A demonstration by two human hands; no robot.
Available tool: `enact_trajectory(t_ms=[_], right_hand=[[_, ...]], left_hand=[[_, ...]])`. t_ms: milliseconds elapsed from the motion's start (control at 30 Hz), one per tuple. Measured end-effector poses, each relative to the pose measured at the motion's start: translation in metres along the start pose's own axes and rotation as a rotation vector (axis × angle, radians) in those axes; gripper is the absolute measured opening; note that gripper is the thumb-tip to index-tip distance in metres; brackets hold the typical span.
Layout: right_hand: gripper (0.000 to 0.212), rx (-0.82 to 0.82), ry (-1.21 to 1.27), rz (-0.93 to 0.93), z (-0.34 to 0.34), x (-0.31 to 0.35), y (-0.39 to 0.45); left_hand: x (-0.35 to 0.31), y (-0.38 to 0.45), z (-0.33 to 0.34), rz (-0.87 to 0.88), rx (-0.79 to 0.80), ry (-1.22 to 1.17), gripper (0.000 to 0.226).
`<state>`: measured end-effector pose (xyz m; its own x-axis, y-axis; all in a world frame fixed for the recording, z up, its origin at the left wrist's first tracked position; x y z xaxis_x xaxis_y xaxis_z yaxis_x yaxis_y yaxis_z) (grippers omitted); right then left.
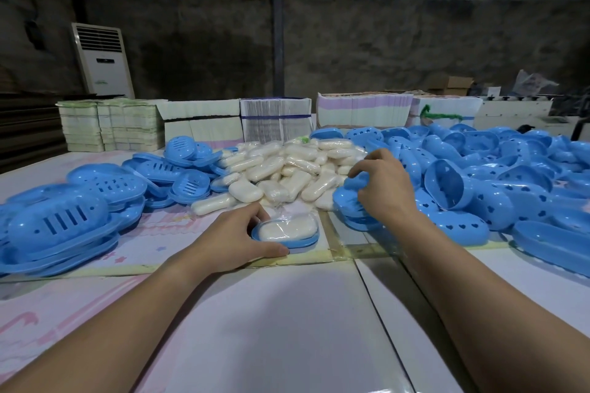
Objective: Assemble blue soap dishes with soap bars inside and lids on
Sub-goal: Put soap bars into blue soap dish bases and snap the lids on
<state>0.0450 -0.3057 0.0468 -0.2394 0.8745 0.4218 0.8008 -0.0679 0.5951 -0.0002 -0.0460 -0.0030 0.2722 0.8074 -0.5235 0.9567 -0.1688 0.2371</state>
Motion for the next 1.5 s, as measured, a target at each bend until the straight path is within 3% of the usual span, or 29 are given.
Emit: enact_trajectory(t_ms=[200,367,467,633,733,800,900,1000,1067,1233,1433,1500], right_hand=[[0.045,0.005,0.223,-0.028,0.007,0.015,-0.006],[0.039,-0.155,0.371,-0.121,0.001,0.025,-0.011],[0.047,-0.137,0.648,-0.163,-0.001,0.041,-0.017],[0.049,0.025,1.278,0.130,0.006,0.049,-0.023],[0.053,0.218,1.593,0.385,0.021,0.050,-0.028],[0.054,0.313,1.653,0.481,0.028,0.050,-0.030],[0.052,0.376,1.408,0.408,0.033,0.052,-0.032],[0.053,0.300,0.690,0.018,0.031,0.057,-0.038],[0.047,0.350,0.477,-0.126,0.035,0.060,-0.042],[0.009,0.358,0.502,-0.081,0.037,0.055,-0.037],[0.021,0.323,0.464,-0.058,0.031,0.046,-0.029],[0.023,0.411,0.511,-0.049,0.026,0.040,-0.024]], left_hand=[[-0.001,-0.001,0.000,-0.004,-0.005,-0.007,0.052],[-0.002,-0.001,0.000,-0.011,-0.013,-0.010,0.053],[-0.001,-0.002,0.000,-0.014,-0.011,-0.002,0.053],[0.003,0.001,0.002,-0.004,-0.017,-0.008,0.060],[0.007,0.004,0.003,-0.015,-0.007,-0.047,0.087],[0.010,0.006,0.003,-0.026,-0.002,-0.092,0.104],[0.013,0.008,0.004,-0.032,0.010,-0.140,0.117],[0.013,0.008,0.004,-0.021,0.013,-0.126,0.112],[0.012,0.007,0.004,-0.016,0.005,-0.113,0.104],[0.010,0.006,0.002,-0.004,-0.014,-0.156,0.092],[0.010,0.008,-0.001,-0.033,-0.038,-0.144,0.094],[0.011,0.008,-0.003,-0.045,-0.038,-0.116,0.095]])
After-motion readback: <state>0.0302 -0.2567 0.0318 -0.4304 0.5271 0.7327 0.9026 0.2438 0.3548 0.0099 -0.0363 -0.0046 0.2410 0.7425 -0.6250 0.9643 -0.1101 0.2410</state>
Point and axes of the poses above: each hand's wrist, its own y-axis towards the middle knuckle, its own z-axis out of the palm, x = y × z, the point moved 3 cm from there along y, towards the middle knuckle, and after that the axes turned 2 degrees about y, right-handed, at the moved point
